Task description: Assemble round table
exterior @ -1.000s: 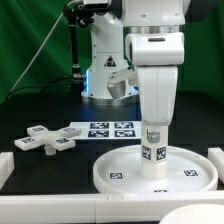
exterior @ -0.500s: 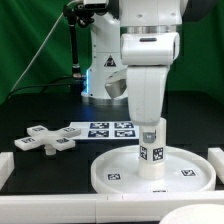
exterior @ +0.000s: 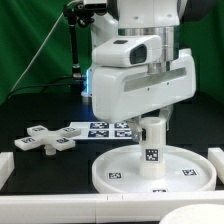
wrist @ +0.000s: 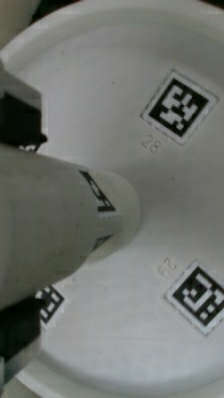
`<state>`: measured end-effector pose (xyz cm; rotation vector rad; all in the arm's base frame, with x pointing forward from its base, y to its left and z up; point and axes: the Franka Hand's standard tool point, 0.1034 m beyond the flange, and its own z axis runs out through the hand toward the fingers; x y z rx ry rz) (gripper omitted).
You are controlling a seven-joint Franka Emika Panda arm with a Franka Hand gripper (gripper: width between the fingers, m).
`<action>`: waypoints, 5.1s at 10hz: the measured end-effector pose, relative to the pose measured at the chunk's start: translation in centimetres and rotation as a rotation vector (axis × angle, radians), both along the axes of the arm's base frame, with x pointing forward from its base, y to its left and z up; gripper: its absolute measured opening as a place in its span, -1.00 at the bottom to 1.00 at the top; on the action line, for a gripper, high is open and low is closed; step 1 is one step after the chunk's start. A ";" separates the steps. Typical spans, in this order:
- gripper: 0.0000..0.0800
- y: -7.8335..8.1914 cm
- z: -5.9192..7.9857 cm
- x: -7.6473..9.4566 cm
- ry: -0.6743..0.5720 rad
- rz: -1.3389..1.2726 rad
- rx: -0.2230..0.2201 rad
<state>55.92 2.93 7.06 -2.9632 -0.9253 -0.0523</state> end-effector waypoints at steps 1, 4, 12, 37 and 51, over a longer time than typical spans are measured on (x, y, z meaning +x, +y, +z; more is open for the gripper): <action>0.02 0.3 0.0 -0.1 0.002 -0.089 0.004; 0.02 0.4 0.0 0.0 0.009 -0.235 0.013; 0.02 0.7 0.0 0.1 0.002 -1.009 0.078; 0.61 1.6 0.0 0.1 0.226 -2.180 0.252; 0.62 1.6 0.6 0.7 0.036 -0.817 0.106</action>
Offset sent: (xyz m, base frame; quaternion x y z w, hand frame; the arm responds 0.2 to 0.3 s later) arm 0.0000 0.0000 0.0000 0.0000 0.0000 0.1296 0.9916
